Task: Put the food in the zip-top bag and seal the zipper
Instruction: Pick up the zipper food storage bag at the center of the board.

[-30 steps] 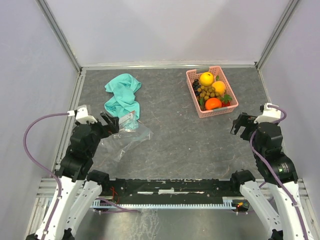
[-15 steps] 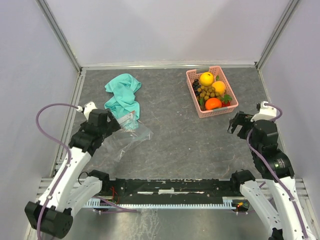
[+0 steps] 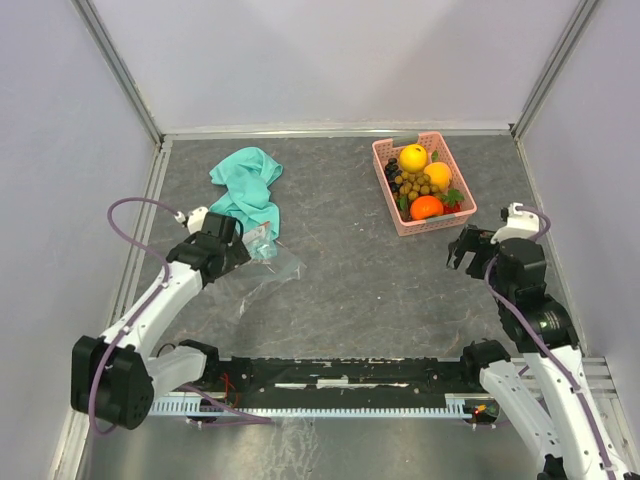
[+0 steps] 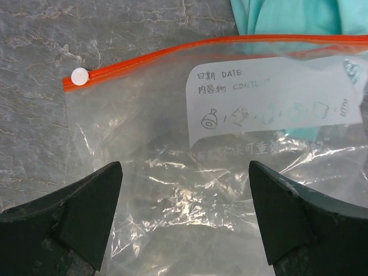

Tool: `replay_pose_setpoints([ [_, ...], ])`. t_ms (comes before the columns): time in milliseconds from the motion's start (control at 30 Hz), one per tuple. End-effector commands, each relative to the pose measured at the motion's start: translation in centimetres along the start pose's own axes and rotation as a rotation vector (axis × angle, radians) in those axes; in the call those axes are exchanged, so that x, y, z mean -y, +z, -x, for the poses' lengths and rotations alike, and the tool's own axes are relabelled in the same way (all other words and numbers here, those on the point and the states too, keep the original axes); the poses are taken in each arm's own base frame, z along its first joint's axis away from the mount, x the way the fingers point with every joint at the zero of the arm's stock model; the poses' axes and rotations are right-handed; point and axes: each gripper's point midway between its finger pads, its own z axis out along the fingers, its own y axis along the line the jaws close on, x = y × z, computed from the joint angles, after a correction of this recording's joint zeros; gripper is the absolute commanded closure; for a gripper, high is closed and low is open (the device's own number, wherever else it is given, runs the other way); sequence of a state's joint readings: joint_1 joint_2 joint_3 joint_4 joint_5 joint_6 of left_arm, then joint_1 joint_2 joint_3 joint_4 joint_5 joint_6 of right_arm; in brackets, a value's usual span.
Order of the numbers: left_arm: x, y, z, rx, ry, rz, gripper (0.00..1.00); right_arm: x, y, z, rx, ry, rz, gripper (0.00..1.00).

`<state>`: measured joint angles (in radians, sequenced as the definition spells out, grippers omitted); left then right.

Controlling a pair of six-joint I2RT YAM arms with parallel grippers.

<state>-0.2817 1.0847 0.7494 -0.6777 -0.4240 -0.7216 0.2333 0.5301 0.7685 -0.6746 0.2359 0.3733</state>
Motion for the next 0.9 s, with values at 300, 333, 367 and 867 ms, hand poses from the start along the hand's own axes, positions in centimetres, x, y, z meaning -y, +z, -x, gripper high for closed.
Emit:
replay_pose_setpoints([
  [300,5.9,1.1,-2.1,-0.118,-0.089,-0.247,0.12,-4.0,1.0,0.8,0.008,0.006,0.197,0.01],
  [333,6.4,0.9,-2.5,-0.138,-0.100,-0.272,0.12,-4.3,0.9,0.8,0.003,0.008,0.217,0.01],
  [367,6.9,0.6,-2.8,-0.149,-0.112,-0.301,0.12,-4.7,0.9,0.7,-0.005,0.013,0.237,0.01],
  [867,9.9,-5.8,-1.8,-0.117,0.175,-0.446,0.13,-8.2,1.2,-1.6,-0.118,0.132,0.403,0.01],
])
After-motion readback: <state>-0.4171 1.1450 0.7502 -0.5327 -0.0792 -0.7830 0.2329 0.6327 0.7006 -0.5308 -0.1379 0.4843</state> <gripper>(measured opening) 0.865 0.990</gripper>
